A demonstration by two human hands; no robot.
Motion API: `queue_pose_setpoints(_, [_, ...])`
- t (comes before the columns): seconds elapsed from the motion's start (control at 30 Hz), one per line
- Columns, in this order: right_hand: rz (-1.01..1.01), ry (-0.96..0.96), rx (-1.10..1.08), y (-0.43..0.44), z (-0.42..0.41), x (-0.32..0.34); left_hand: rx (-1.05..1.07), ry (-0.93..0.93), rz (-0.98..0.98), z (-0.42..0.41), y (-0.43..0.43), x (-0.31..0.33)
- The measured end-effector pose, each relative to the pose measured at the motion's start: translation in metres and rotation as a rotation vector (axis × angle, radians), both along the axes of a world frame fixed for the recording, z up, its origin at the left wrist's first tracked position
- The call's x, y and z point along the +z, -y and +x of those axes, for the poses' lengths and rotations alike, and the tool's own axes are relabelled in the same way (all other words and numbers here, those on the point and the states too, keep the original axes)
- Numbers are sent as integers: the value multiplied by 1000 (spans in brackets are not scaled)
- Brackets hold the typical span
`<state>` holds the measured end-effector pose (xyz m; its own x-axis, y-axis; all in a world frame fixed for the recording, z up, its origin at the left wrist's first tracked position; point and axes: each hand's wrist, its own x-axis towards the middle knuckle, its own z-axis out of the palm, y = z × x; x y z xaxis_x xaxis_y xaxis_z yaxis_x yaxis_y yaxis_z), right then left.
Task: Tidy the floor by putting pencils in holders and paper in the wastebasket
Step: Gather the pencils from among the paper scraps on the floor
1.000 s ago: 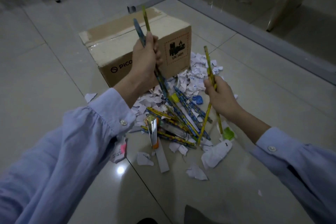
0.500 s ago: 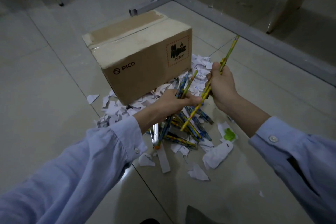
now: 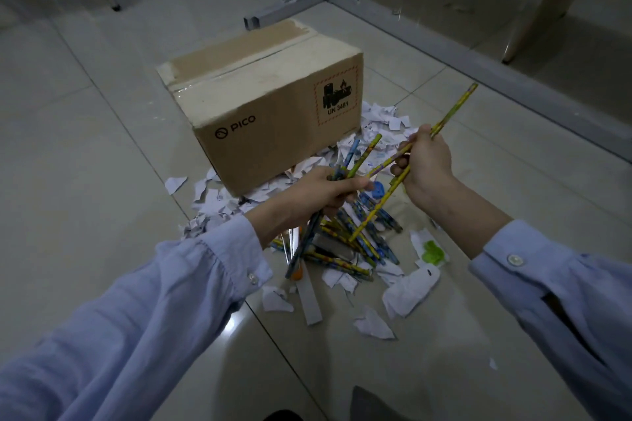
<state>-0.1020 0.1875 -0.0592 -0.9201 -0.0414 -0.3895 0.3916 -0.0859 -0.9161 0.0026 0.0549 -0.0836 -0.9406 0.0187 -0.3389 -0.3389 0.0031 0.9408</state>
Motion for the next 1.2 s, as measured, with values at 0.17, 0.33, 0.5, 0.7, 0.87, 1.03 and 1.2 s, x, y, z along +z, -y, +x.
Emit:
queue_pose_setpoints(0.17, [46,-53,-79,-8,-15,5,89,32,44,5,8,-7])
queue_pose_setpoints(0.33, [-58,-87,-108,-15,-19,6,488,8,163,4,16,-8])
queue_pose_setpoints(0.5, [-26,-249,-74,-13,-6,-2,808,-188,147,-7,21,8])
queue_pose_setpoints(0.7, [-3,-552,-22,-16,2,-15,887,-403,-111,-20,11,11])
queue_pose_setpoints(0.87, [163,-691,87,-22,11,-39,780,-522,-281,-21,-4,-7])
queue_pose_setpoints(1.03, [231,-685,150,-24,22,-64,740,-502,-369,-19,-9,-27])
queue_pose_setpoints(1.2, [334,-640,229,-31,26,-96,698,-417,-438,-11,-6,-50])
